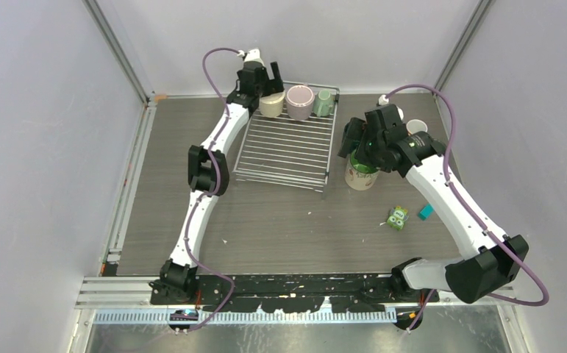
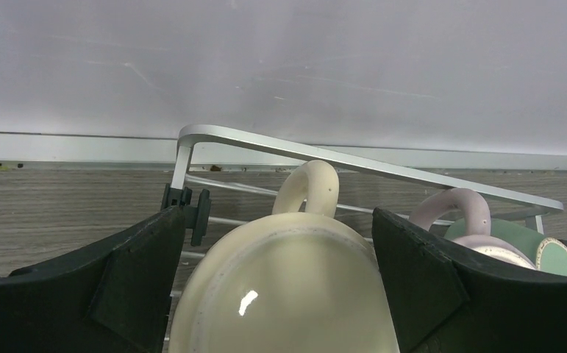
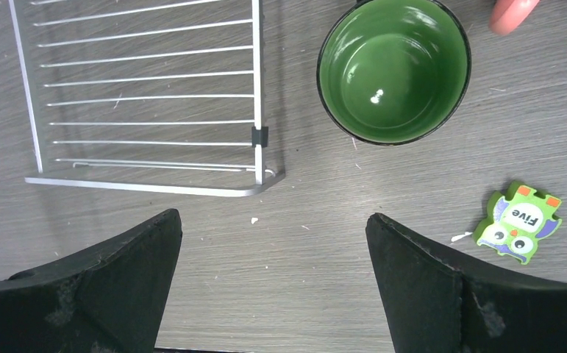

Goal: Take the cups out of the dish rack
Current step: Unload the cup from the dish rack.

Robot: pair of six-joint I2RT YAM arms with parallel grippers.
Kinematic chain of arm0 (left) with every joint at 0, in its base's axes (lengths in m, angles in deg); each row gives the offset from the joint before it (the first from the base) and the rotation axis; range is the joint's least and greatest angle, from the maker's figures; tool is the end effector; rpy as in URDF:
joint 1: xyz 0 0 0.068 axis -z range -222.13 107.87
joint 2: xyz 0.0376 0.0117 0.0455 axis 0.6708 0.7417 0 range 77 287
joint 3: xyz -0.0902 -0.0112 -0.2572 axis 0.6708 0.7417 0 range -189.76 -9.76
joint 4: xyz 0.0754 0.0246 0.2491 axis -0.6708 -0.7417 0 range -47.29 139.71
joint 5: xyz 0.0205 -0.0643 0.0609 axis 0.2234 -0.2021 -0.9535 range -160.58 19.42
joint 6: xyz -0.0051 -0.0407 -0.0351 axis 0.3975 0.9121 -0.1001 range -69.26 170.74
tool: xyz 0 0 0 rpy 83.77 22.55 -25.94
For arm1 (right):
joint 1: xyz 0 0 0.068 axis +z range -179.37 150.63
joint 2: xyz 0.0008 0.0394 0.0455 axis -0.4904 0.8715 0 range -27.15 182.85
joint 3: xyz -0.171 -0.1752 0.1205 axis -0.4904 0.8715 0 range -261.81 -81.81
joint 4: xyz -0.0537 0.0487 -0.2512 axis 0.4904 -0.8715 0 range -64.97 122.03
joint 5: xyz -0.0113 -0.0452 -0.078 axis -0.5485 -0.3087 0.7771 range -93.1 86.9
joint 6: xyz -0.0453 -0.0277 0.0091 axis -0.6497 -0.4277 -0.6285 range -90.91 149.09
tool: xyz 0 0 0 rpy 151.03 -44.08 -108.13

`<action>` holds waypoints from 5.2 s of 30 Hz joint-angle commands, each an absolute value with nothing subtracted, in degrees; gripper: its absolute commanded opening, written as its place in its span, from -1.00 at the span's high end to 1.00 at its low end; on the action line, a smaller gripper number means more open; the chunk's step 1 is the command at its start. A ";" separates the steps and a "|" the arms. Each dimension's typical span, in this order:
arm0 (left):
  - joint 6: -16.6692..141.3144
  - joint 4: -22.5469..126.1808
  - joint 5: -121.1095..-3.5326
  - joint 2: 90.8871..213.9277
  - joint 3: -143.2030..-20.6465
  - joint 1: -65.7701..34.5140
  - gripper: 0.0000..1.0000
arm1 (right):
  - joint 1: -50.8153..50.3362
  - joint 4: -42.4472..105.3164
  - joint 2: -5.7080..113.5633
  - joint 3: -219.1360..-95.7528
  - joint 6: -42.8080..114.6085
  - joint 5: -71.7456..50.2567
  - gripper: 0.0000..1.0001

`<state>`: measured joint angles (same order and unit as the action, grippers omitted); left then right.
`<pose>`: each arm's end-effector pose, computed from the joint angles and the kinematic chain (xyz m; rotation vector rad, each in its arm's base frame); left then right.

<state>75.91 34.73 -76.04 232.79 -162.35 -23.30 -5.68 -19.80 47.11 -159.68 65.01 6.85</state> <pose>0.5810 -0.1945 0.2338 -0.1715 1.9024 -0.4333 0.2422 0.0996 0.3616 0.3369 2.3904 0.2754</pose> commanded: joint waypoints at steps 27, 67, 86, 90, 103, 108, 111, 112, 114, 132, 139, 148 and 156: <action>75.68 26.43 -79.11 221.53 -152.16 -21.39 -0.46 | -5.25 -14.84 44.77 -156.09 65.45 2.26 -1.00; 87.59 27.83 -82.27 204.87 -125.98 -20.42 -0.44 | -4.68 -13.53 42.46 -152.16 66.87 0.90 -0.99; 93.81 12.21 -85.62 211.30 -138.50 -20.34 -0.42 | -4.57 -12.31 42.28 -150.36 67.09 -0.18 -1.00; 98.76 9.96 -86.71 210.44 -137.26 -20.33 -0.43 | -4.45 -11.38 42.18 -149.49 67.44 -0.86 -0.99; 112.29 10.42 -88.75 205.80 -130.55 -20.20 -0.45 | -4.21 -10.48 42.09 -148.39 67.67 -1.96 -1.00; 114.79 9.72 -90.97 203.83 -128.03 -19.74 -0.45 | -4.08 -10.04 42.23 -148.12 67.97 -2.31 -0.99; 116.61 10.22 -92.45 201.84 -125.12 -19.31 -0.45 | -3.97 -9.90 42.32 -148.04 68.11 -2.31 -0.99; 116.98 10.53 -92.81 201.18 -124.10 -19.21 -0.45 | -3.83 -9.89 42.36 -147.99 68.15 -2.31 -0.99; 117.61 11.28 -92.99 200.13 -122.30 -19.19 -0.45 | -3.71 -9.74 42.29 -147.84 68.24 -2.31 -1.00; 120.45 13.26 -93.93 192.77 -112.13 -18.01 -0.43 | -2.23 -9.59 40.65 -146.59 69.64 -2.31 -1.00; 118.13 12.84 -95.39 191.81 -112.08 -18.19 -0.40 | -1.21 -9.19 41.48 -147.23 70.04 -1.84 -1.00; 114.94 7.09 -90.88 199.85 -124.83 -20.50 -0.29 | -0.99 -9.35 42.76 -148.19 69.46 -1.25 -0.99; 117.08 1.75 -88.53 206.29 -133.88 -21.30 -0.25 | -0.92 -9.62 43.41 -148.71 69.08 -1.41 -1.00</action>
<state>116.37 6.01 -89.72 203.91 -129.08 -20.83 -1.23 -11.24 43.41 -146.85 69.55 -2.11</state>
